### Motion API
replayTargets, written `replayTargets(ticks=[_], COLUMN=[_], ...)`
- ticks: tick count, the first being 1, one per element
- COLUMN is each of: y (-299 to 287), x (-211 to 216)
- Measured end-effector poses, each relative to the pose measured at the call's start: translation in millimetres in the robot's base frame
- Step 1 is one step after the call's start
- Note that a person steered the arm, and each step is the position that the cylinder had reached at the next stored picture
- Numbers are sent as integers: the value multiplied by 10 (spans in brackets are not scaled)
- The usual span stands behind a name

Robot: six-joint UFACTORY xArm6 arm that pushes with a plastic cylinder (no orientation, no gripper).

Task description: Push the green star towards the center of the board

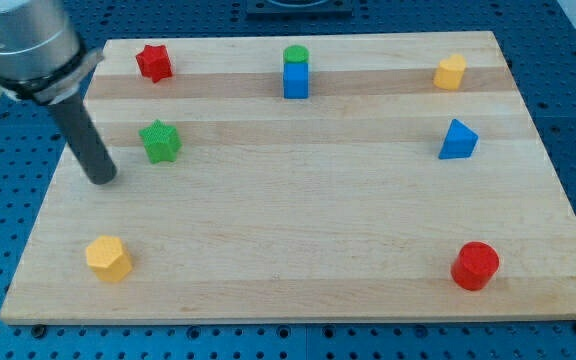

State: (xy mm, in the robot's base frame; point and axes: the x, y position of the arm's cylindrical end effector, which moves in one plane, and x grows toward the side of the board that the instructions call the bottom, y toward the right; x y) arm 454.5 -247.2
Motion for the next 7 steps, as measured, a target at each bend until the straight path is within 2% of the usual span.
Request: replayTargets(ticks=[1, 2, 3, 6, 7], y=[2, 7, 140, 1615, 1696], x=[-526, -699, -695, -503, -503])
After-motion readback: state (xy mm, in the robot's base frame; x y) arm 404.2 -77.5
